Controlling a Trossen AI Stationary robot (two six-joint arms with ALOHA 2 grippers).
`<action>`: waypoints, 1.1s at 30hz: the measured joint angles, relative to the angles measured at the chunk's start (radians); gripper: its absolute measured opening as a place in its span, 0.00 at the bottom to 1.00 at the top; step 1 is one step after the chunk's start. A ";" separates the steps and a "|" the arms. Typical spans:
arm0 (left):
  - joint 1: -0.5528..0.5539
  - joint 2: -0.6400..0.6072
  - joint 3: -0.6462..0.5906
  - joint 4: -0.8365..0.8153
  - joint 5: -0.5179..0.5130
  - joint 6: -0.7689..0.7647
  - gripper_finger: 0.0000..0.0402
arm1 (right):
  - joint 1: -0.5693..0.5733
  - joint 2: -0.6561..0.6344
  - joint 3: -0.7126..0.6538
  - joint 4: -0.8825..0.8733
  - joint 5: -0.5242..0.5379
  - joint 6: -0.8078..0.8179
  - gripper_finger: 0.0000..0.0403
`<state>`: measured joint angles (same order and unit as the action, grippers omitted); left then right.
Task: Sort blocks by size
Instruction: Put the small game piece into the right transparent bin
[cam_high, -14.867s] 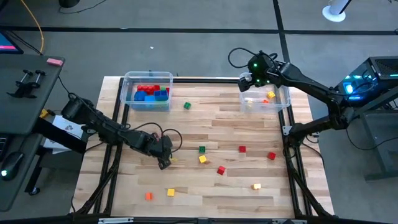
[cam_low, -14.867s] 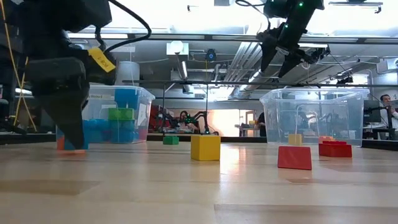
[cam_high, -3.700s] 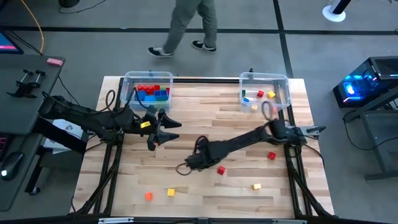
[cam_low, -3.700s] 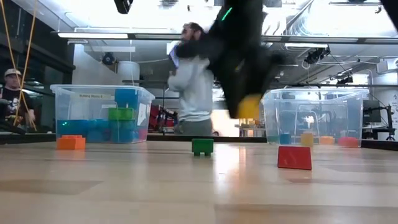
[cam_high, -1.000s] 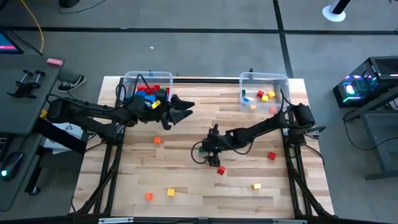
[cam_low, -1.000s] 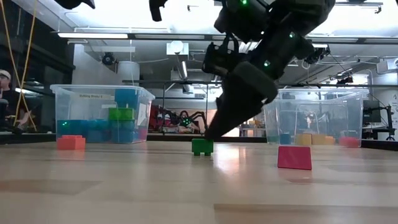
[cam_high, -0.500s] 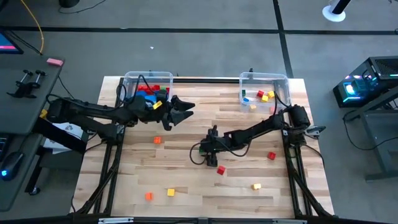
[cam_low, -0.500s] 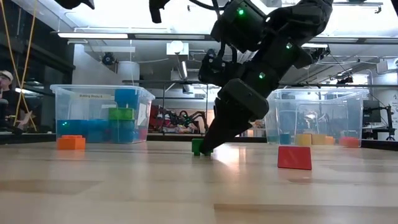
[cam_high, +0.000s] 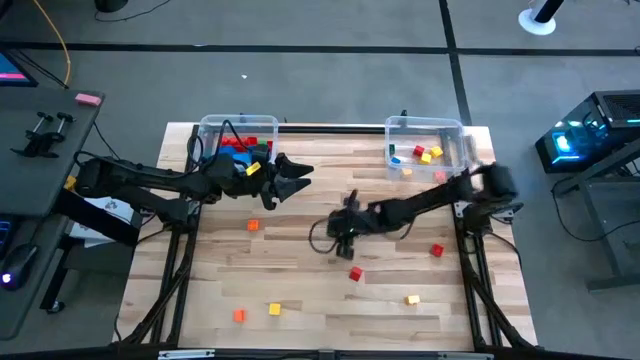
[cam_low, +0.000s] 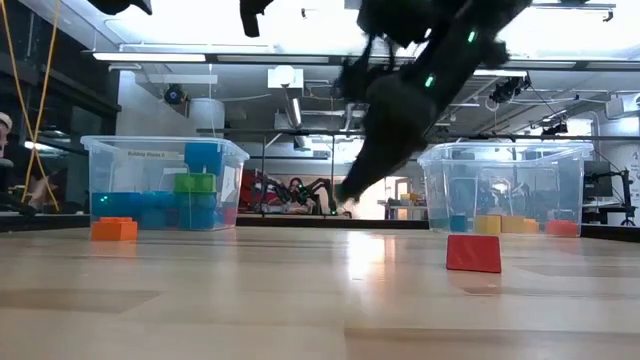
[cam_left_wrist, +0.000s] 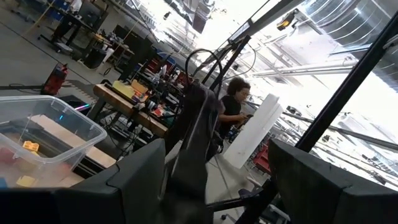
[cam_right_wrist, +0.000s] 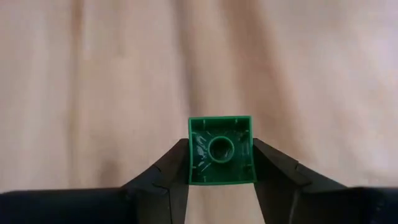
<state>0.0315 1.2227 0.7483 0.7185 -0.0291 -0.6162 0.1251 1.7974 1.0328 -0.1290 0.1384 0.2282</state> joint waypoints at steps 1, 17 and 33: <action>0.000 0.000 0.000 0.000 0.000 0.003 0.67 | -0.011 -0.045 0.000 -0.067 0.024 -0.013 0.33; -0.049 0.088 0.000 -0.135 -0.043 0.044 0.67 | -0.380 -0.875 0.000 -0.917 0.602 0.306 0.33; -0.090 0.529 -0.002 0.292 0.097 -0.290 0.67 | -0.813 -0.666 0.000 -0.926 0.230 0.395 0.53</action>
<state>-0.0582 1.7521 0.7467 1.0103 0.0677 -0.9062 -0.6876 1.1310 1.0328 -1.0549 0.3687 0.6232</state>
